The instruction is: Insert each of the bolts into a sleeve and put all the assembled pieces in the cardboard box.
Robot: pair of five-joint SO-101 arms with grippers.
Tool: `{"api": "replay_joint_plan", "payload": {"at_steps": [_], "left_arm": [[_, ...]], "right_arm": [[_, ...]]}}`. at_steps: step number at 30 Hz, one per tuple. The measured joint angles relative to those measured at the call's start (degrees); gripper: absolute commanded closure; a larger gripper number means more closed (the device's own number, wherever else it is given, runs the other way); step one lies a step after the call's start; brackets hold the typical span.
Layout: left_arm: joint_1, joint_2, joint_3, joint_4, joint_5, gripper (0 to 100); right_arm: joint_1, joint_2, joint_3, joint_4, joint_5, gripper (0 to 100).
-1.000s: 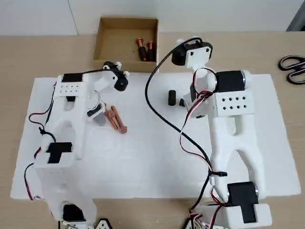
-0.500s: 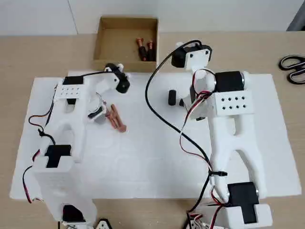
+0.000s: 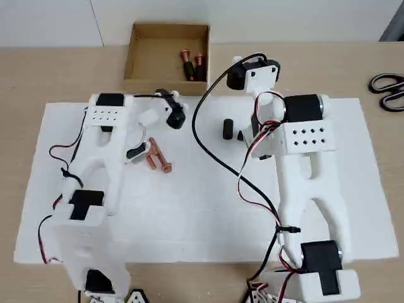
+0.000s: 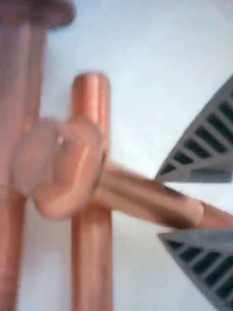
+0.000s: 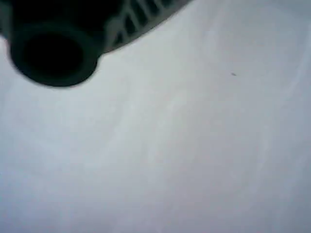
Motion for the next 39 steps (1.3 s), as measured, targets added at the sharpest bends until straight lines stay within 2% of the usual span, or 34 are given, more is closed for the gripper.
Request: {"api": "replay_joint_plan", "payload": {"at_steps": [7, 13, 16, 24, 35, 39], "left_arm": [[0.97, 0.00, -5.63, 6.51, 0.18, 96], [0.97, 0.00, -5.63, 6.68, 0.18, 96], [0.97, 0.00, -5.63, 6.68, 0.18, 92], [-1.14, 0.00, -4.22, 0.26, 0.18, 88], [-1.14, 0.00, -3.78, 0.00, 0.18, 88], [-1.14, 0.00, -0.26, -2.46, 0.18, 88]], "right_arm": [[0.00, 0.00, 0.00, 0.00, 0.00, 99.5], [0.00, 0.00, 0.00, 0.00, 0.00, 99.5], [0.00, 0.00, 0.00, 0.00, 0.00, 99.5], [0.00, 0.00, 0.00, 0.00, 0.00, 99.5], [0.00, 0.00, 0.00, 0.00, 0.00, 99.5], [0.00, 0.00, 0.00, 0.00, 0.00, 99.5]]}}
